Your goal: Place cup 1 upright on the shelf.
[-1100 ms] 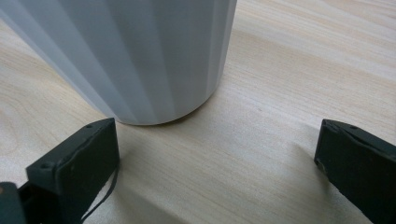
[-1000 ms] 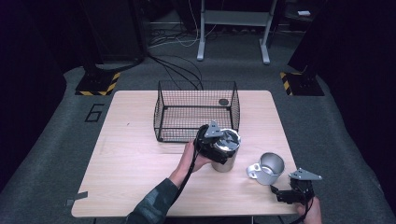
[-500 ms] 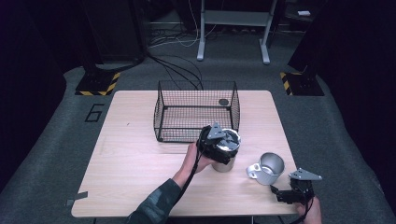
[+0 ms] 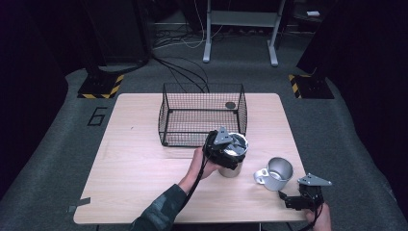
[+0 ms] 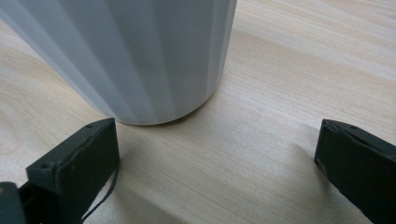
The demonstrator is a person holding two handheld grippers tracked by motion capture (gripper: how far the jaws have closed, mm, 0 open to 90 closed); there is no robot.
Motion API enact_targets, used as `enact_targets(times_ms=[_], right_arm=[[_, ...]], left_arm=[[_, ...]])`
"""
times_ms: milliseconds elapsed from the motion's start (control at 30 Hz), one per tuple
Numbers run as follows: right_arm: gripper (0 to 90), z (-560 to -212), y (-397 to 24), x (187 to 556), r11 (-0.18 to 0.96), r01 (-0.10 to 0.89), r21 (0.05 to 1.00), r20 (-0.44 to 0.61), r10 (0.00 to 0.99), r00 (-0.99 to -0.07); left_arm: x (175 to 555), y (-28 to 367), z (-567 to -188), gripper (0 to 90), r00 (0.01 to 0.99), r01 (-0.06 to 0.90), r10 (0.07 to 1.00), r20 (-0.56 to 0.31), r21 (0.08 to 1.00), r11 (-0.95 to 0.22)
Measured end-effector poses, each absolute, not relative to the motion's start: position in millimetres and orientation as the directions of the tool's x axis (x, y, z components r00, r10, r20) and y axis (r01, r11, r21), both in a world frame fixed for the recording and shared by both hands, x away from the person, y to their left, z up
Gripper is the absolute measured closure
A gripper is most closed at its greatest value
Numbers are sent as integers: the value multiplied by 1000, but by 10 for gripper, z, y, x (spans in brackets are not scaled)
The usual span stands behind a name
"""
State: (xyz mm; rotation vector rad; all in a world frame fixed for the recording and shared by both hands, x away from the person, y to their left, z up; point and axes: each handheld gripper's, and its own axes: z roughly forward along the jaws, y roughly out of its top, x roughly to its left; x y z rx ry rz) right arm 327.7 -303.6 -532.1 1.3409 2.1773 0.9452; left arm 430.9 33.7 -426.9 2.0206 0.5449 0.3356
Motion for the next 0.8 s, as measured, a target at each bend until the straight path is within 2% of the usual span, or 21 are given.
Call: enact_targets(times_ms=[800], right_arm=[[0,-5321,-3042,3278,315,609,728,-1,889,-458]], left_arm=[[4150,585,-4180,39,862,208,506,46,877,-434]])
